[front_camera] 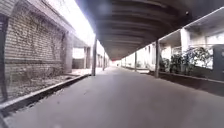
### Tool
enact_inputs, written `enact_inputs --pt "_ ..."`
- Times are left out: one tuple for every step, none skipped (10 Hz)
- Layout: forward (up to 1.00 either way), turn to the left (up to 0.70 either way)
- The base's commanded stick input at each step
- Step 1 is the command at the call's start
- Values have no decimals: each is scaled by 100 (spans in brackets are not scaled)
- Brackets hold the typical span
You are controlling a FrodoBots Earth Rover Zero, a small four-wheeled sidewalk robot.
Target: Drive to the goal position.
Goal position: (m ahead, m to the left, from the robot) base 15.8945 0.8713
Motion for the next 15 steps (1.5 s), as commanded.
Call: enact_inputs --pt "70 0" --pt "70 0" --pt "70 0" --pt "70 0" --pt "70 0" --pt "70 0" --pt "70 0" --pt "70 0" --pt "70 0" --pt "70 0" --pt "70 0" --pt "70 0" --pt "70 0" --pt "70 0" --pt "70 0"
